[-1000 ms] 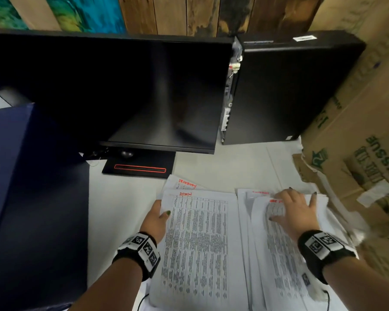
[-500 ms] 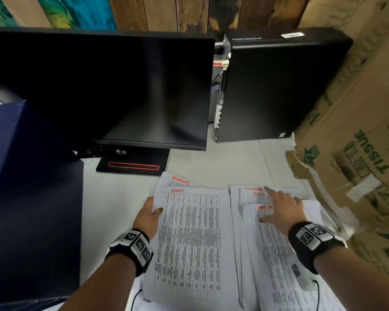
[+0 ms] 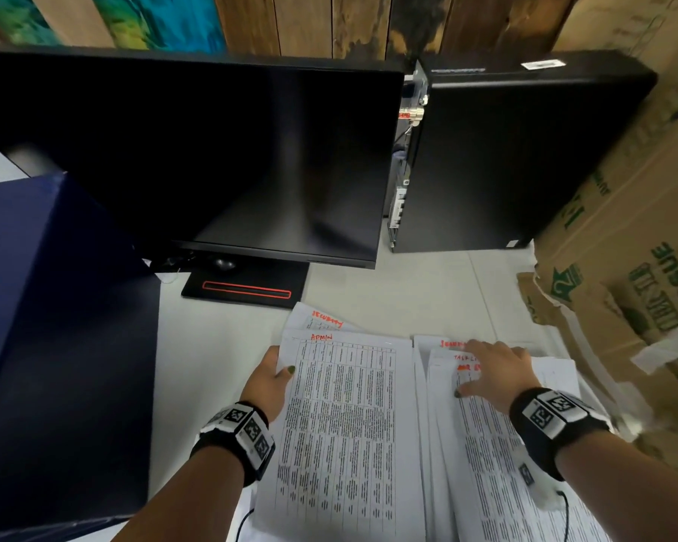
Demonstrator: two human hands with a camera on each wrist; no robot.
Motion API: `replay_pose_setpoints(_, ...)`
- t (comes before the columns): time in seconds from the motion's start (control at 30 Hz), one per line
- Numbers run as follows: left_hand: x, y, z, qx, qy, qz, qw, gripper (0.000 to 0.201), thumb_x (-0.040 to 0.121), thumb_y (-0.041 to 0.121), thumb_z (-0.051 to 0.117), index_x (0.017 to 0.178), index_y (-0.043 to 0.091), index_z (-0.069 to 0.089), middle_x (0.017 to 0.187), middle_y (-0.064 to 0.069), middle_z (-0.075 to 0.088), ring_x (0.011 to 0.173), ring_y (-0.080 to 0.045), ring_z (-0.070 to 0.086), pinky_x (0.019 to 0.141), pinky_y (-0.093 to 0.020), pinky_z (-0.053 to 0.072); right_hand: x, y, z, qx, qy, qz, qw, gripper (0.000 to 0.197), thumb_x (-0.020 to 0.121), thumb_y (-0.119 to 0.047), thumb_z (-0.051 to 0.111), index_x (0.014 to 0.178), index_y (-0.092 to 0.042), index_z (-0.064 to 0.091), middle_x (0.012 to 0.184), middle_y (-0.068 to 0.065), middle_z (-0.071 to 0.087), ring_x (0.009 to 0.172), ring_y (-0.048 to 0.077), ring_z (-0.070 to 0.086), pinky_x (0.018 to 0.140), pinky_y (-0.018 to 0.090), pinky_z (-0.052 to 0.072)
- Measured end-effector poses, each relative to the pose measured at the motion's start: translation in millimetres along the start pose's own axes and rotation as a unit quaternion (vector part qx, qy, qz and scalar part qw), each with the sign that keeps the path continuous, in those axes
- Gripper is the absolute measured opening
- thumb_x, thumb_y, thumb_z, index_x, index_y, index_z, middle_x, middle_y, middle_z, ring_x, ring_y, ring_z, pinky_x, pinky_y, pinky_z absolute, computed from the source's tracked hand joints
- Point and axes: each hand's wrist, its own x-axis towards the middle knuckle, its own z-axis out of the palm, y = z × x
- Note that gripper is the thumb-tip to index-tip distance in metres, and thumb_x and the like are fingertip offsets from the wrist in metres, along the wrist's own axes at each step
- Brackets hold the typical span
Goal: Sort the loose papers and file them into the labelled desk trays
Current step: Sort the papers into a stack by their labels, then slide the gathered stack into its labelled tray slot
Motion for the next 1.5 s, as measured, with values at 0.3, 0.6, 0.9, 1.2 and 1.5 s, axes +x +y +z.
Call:
replay_pose_setpoints(0.3,2.2,7.2,-4.6,0.011,-0.013,-0.025,1.000,0.031,0.098,0.016,0.042,0.128,0.023,0.044,0.120,0.002,0.061,0.107,-0.018,0.057,0.092,-0.031,0.044,13.6,-7.9,-8.0,0.017,0.047,-0.002,0.999,0.041,0.084,-0.043,0.059,0.122,-0.031,0.049,0.112,-0.009,0.057,0.110,0.014,0.050,0.101,0.037,0.029)
replay_pose_setpoints(0.6,-8.6,30.8,-28.4,-0.019,0.019,-0.012,1.000,0.021,0.097,0.011,0.045,0.118,0.014,0.045,0.111,-0.007,0.062,0.096,-0.022,0.061,0.070,-0.021,0.047,6.1,-51.3,-17.3,0.373,-0.014,-0.059,0.926,0.049,0.094,-0.035,0.051,0.140,-0.022,0.039,0.123,-0.004,0.057,0.118,0.014,0.051,0.098,0.022,0.033)
replay_pose_setpoints(0.9,-47.0,56.5,-54.0,-0.232,0.107,0.032,0.966,0.031,0.096,0.002,0.043,0.114,0.026,0.052,0.111,0.005,0.067,0.100,-0.009,0.064,0.085,-0.028,0.049,-26.6,-93.4,-7.3,0.524,-0.115,-0.099,0.838,0.037,0.091,-0.038,0.056,0.127,-0.027,0.053,0.123,-0.012,0.061,0.115,0.008,0.056,0.105,0.033,0.041)
replay_pose_setpoints(1.2,-89.2,56.5,-68.6,-0.025,0.095,0.004,0.995,0.031,0.097,0.019,0.042,0.128,0.023,0.048,0.122,0.006,0.061,0.111,-0.020,0.057,0.099,-0.039,0.045,-50.1,-112.9,-28.5,0.597,-0.044,-0.087,0.796,0.026,0.096,-0.018,0.049,0.120,-0.025,0.054,0.123,-0.009,0.060,0.117,0.011,0.052,0.107,0.037,0.036)
replay_pose_setpoints(1.5,-143.0,47.5,-64.5,-0.160,0.170,0.055,0.971,0.028,0.096,0.011,0.046,0.120,0.025,0.044,0.104,0.017,0.062,0.097,-0.005,0.058,0.081,-0.025,0.047,-73.4,-123.3,-42.7,0.577,-0.037,-0.151,0.802,0.033,0.097,-0.022,0.049,0.129,-0.022,0.051,0.124,-0.012,0.061,0.119,0.010,0.053,0.105,0.033,0.037)
